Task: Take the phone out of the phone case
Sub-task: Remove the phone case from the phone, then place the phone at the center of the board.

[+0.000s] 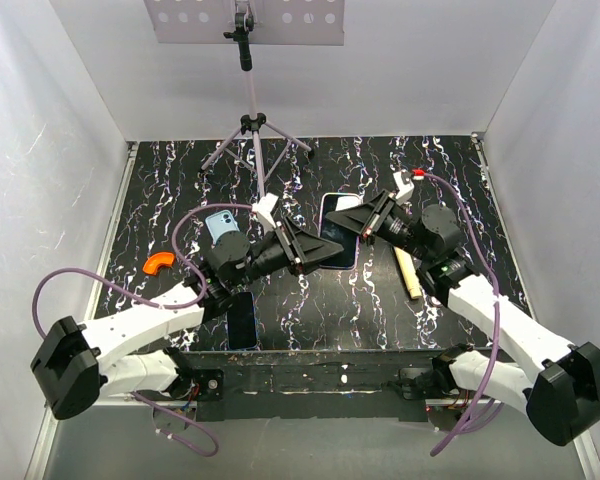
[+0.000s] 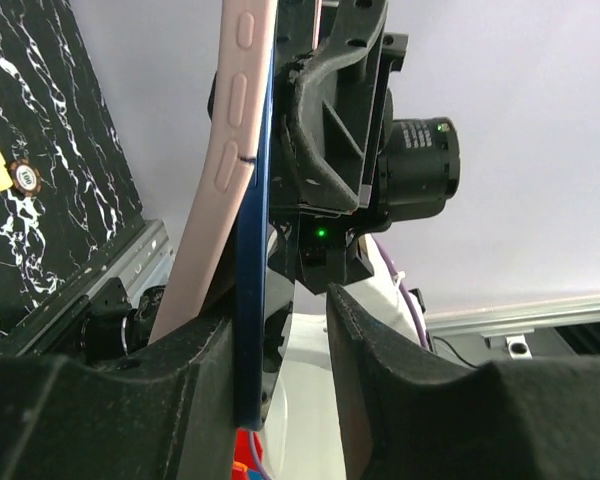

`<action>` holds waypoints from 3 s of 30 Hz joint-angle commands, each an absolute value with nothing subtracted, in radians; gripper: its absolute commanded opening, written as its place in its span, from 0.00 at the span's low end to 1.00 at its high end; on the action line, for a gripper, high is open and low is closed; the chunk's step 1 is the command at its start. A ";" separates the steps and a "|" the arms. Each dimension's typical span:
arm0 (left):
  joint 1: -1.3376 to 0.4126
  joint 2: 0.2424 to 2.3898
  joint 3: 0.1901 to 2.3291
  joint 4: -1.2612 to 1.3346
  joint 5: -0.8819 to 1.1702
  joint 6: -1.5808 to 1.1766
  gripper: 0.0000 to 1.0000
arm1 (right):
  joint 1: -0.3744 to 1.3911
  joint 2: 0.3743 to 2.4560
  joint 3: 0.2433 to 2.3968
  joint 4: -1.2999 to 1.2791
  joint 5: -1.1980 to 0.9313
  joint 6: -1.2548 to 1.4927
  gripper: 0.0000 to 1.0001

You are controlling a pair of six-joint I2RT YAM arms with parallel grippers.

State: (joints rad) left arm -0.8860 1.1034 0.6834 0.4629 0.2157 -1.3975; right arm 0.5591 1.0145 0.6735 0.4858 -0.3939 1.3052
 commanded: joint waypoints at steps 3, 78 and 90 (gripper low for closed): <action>-0.802 1.190 0.805 0.604 0.325 -1.443 0.22 | 0.609 1.051 0.768 0.453 -0.744 1.236 0.01; -0.640 0.966 0.712 0.517 0.549 -1.562 0.00 | 0.591 1.138 0.782 0.540 -0.534 1.160 0.01; -0.759 0.908 0.548 0.442 0.487 -1.527 0.00 | 0.246 1.108 0.841 -0.099 -0.250 0.850 0.01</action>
